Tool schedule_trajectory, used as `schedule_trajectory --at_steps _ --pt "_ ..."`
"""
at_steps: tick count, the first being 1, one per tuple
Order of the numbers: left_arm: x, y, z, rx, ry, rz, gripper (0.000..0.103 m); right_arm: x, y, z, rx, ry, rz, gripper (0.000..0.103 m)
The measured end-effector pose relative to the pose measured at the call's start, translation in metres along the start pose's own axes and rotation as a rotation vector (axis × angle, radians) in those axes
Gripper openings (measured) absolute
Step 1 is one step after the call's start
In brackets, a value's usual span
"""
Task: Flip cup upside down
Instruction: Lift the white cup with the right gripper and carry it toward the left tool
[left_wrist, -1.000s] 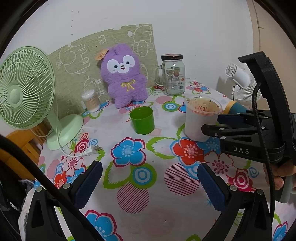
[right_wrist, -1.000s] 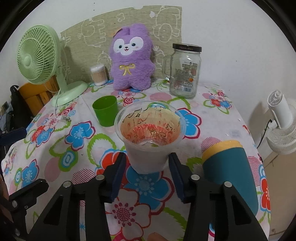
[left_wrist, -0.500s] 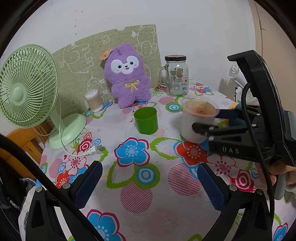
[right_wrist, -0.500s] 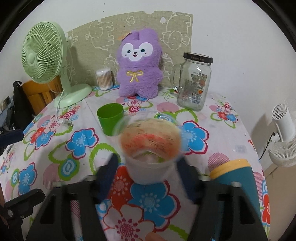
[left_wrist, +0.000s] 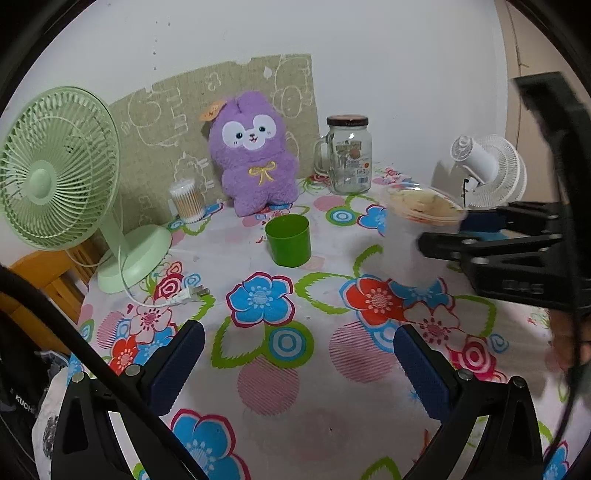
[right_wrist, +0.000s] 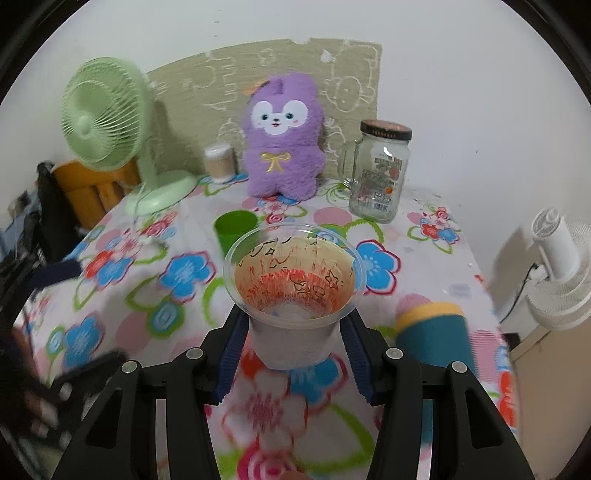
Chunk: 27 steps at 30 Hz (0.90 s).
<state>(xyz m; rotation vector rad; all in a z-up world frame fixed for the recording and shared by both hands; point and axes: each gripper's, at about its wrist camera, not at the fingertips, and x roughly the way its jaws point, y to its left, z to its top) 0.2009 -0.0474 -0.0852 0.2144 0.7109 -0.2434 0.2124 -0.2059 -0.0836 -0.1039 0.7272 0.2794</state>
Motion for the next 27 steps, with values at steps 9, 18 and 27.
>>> schedule_trajectory --at_steps 9,18,27 --pt "-0.067 0.004 -0.023 -0.084 -0.037 -0.020 0.103 -0.096 0.028 -0.023 -0.112 0.176 0.062 0.054" --pt "-0.125 -0.014 -0.073 -0.153 -0.041 -0.049 0.103 -0.133 0.042 -0.071 -0.048 0.466 0.148 0.054" --pt "-0.148 -0.036 -0.110 -0.182 -0.022 -0.073 0.103 -0.140 0.050 -0.108 -0.070 0.633 0.165 0.054"
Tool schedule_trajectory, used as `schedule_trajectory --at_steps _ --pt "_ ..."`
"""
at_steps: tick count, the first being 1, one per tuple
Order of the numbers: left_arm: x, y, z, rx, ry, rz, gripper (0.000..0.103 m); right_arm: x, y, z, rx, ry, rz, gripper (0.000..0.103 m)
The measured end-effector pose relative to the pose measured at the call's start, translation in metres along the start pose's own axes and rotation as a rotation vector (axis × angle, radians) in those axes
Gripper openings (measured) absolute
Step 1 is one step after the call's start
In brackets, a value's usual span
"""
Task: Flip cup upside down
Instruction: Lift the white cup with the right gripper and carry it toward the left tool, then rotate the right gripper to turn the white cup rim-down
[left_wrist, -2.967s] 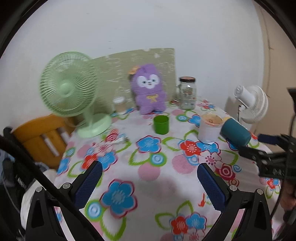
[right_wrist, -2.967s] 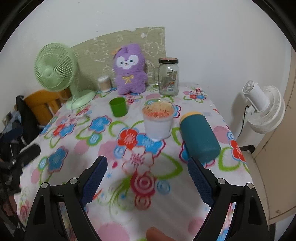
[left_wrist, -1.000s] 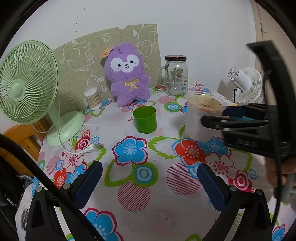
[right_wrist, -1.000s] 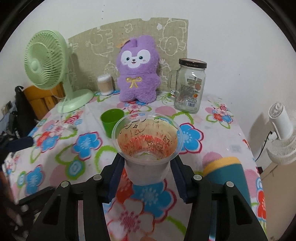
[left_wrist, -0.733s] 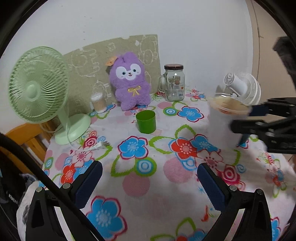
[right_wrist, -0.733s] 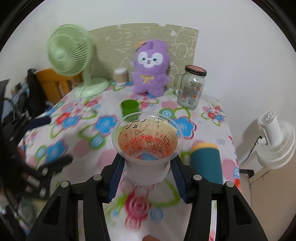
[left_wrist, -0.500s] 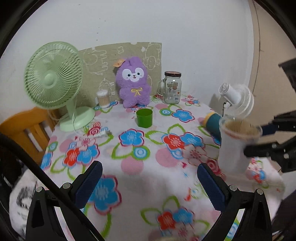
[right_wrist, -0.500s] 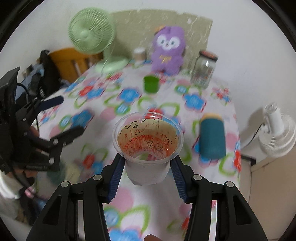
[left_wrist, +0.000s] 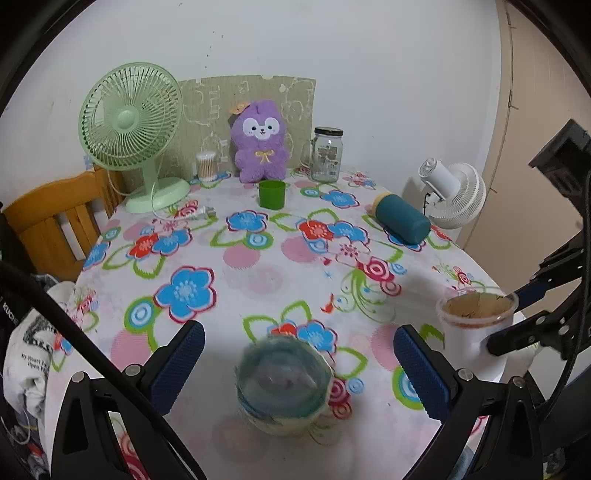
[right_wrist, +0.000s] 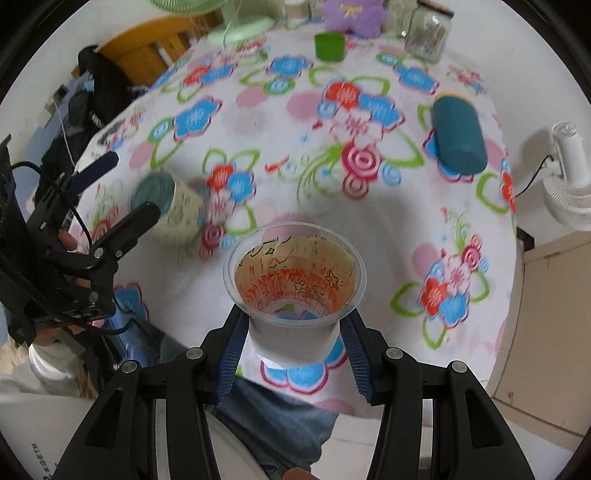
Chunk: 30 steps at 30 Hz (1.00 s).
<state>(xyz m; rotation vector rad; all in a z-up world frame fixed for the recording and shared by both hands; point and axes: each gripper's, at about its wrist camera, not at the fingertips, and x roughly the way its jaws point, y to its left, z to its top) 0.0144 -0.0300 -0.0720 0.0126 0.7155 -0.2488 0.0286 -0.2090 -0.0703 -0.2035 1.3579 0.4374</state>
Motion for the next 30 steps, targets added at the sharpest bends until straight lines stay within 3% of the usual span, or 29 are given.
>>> schedule_trajectory --at_steps 7,11,13,17,30 --pt "0.004 -0.006 -0.011 -0.033 0.044 -0.004 0.103 0.024 -0.003 0.005 -0.006 0.041 0.016 0.054" --pt "0.005 -0.008 -0.013 -0.047 0.051 -0.001 0.103 0.027 -0.004 0.012 -0.022 0.016 0.022 0.054" --pt "0.006 -0.008 -0.013 -0.050 0.059 0.003 0.103 0.028 -0.002 0.016 -0.030 0.004 0.021 0.059" --pt "0.006 -0.009 -0.013 -0.051 0.065 0.010 0.103 0.035 -0.005 0.021 -0.035 0.008 -0.001 0.077" --pt "0.004 -0.015 -0.007 -0.085 0.073 -0.033 0.103 0.013 -0.013 0.008 -0.037 -0.061 0.008 0.077"
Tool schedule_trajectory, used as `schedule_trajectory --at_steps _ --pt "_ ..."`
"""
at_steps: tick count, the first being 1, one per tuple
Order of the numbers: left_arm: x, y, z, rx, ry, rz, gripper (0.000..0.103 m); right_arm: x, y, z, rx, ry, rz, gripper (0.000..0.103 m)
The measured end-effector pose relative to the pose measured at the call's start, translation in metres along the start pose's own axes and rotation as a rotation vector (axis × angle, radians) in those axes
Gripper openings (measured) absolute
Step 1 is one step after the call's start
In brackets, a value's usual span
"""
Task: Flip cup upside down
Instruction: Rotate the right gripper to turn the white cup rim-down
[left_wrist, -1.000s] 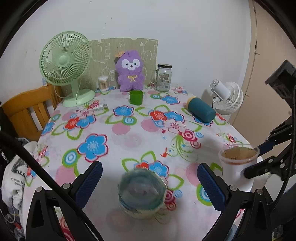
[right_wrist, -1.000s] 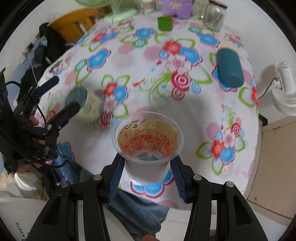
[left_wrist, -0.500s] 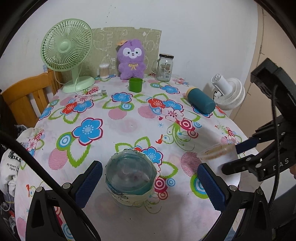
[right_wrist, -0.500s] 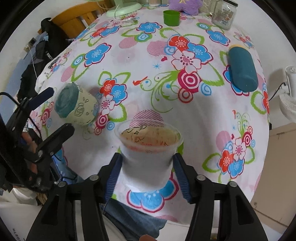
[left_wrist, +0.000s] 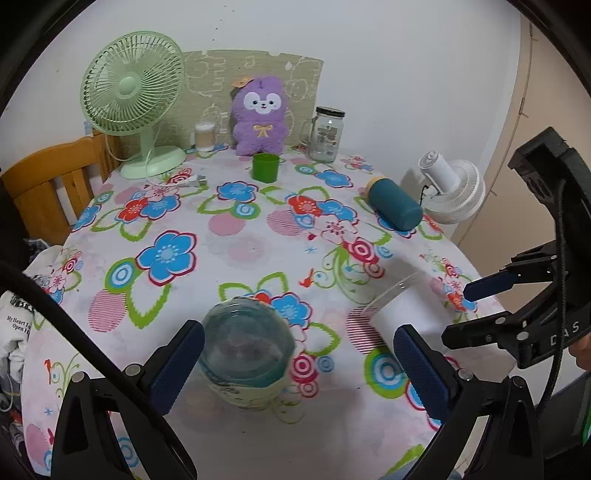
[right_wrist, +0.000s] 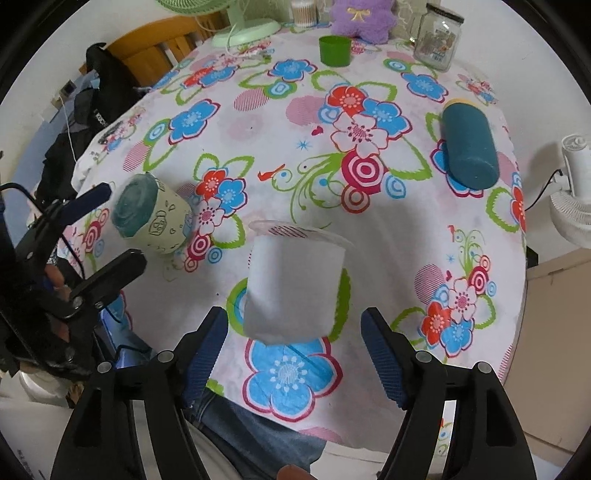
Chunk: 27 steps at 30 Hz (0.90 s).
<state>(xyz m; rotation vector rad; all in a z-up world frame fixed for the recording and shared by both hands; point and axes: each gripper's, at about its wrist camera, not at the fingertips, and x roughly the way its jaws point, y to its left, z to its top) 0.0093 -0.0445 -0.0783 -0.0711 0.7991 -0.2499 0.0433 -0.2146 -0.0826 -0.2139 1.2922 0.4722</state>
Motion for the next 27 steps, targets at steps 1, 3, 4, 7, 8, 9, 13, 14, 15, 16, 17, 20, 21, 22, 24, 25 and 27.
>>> schedule_trajectory --at_steps 1,3,4,7,8,9,13,14,15,16,17,20,21,22,24,25,27 --pt "0.000 -0.003 0.001 0.002 -0.001 -0.005 0.103 -0.004 -0.001 -0.003 0.003 -0.008 0.001 0.077" --pt "0.000 -0.008 0.002 0.006 -0.001 -0.014 0.103 -0.011 -0.005 -0.009 0.011 -0.023 0.002 0.077" --pt "0.000 -0.012 0.003 0.009 0.000 -0.021 0.103 -0.013 -0.007 -0.012 0.014 -0.028 0.003 0.077" --pt "0.001 -0.023 0.005 0.011 0.006 -0.045 0.103 -0.023 -0.015 -0.025 0.031 -0.051 0.005 0.077" --pt "0.002 -0.027 0.005 0.010 0.009 -0.054 0.103 -0.026 -0.019 -0.030 0.038 -0.061 0.005 0.077" --pt "0.002 -0.031 0.005 0.010 0.013 -0.064 0.103 -0.030 -0.024 -0.036 0.048 -0.072 0.006 0.077" --pt "0.009 -0.053 0.005 0.009 0.029 -0.104 0.103 -0.040 -0.045 -0.060 0.096 -0.109 0.014 0.077" --pt "0.011 -0.059 0.006 0.011 0.035 -0.112 0.103 -0.042 -0.050 -0.065 0.108 -0.116 0.013 0.077" --pt "0.014 -0.065 0.005 0.013 0.040 -0.119 0.103 -0.043 -0.056 -0.072 0.121 -0.123 0.012 0.077" --pt "0.017 -0.071 0.005 0.014 0.045 -0.125 0.103 -0.044 -0.063 -0.078 0.136 -0.130 0.011 0.077" --pt "0.020 -0.077 0.004 0.014 0.050 -0.129 0.103 -0.044 -0.068 -0.083 0.148 -0.134 0.010 0.077" --pt "0.031 -0.093 -0.001 0.015 0.064 -0.135 0.103 -0.042 -0.088 -0.099 0.194 -0.141 0.009 0.077" --pt "0.035 -0.097 -0.003 0.016 0.070 -0.129 0.103 -0.040 -0.095 -0.105 0.215 -0.142 0.011 0.077" --pt "0.041 -0.103 -0.007 0.016 0.080 -0.122 0.103 -0.038 -0.101 -0.109 0.232 -0.141 0.013 0.077" --pt "0.049 -0.109 -0.013 0.011 0.096 -0.114 0.103 -0.034 -0.111 -0.116 0.261 -0.138 0.020 0.077" --pt "0.053 -0.110 -0.017 0.005 0.105 -0.110 0.103 -0.031 -0.115 -0.119 0.271 -0.136 0.024 0.077" --pt "0.058 -0.112 -0.022 -0.010 0.116 -0.099 0.103 -0.025 -0.124 -0.124 0.293 -0.130 0.035 0.077"
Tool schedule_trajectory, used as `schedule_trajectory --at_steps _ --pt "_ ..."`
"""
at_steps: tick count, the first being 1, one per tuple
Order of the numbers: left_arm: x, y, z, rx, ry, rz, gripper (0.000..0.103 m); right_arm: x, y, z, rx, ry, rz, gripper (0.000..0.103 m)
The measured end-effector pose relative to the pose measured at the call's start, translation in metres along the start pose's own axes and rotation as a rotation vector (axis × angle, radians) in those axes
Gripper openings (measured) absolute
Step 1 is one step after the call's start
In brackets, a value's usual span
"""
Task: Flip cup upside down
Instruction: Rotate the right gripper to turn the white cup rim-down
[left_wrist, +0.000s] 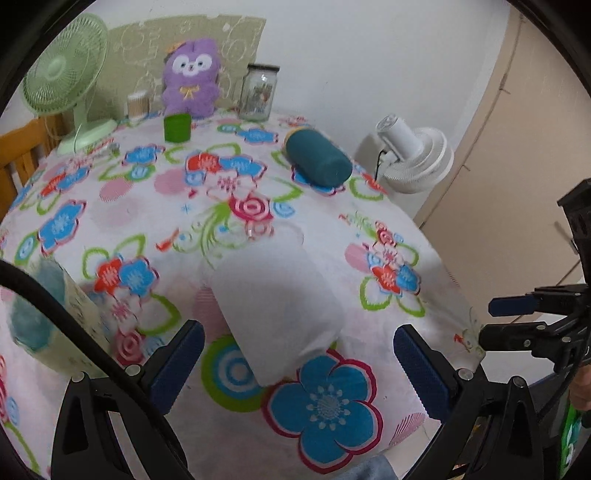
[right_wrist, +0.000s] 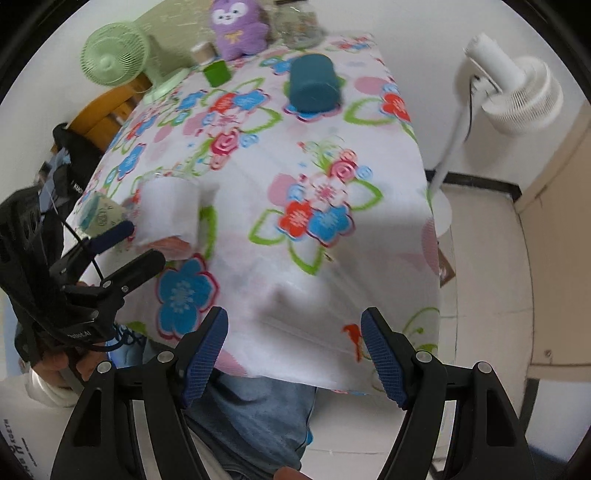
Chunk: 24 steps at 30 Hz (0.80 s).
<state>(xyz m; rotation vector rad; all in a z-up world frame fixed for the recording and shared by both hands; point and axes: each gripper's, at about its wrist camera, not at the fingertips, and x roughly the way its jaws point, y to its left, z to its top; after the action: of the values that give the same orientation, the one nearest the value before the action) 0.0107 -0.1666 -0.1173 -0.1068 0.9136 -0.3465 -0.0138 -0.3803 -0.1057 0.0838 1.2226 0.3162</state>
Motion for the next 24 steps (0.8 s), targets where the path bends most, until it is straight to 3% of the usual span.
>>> schedule_trajectory --at_steps 12,21,24 --pt "0.024 0.006 -0.005 -0.126 0.000 0.090 0.102 0.022 -0.028 -0.002 0.049 0.014 0.028 0.077" --pt "0.025 0.014 -0.005 -0.178 -0.011 0.108 0.072 0.028 -0.033 -0.001 0.052 0.023 0.033 0.077" --pt "0.020 0.018 -0.003 -0.183 -0.030 0.100 0.072 0.031 -0.031 -0.001 0.050 0.027 0.038 0.077"
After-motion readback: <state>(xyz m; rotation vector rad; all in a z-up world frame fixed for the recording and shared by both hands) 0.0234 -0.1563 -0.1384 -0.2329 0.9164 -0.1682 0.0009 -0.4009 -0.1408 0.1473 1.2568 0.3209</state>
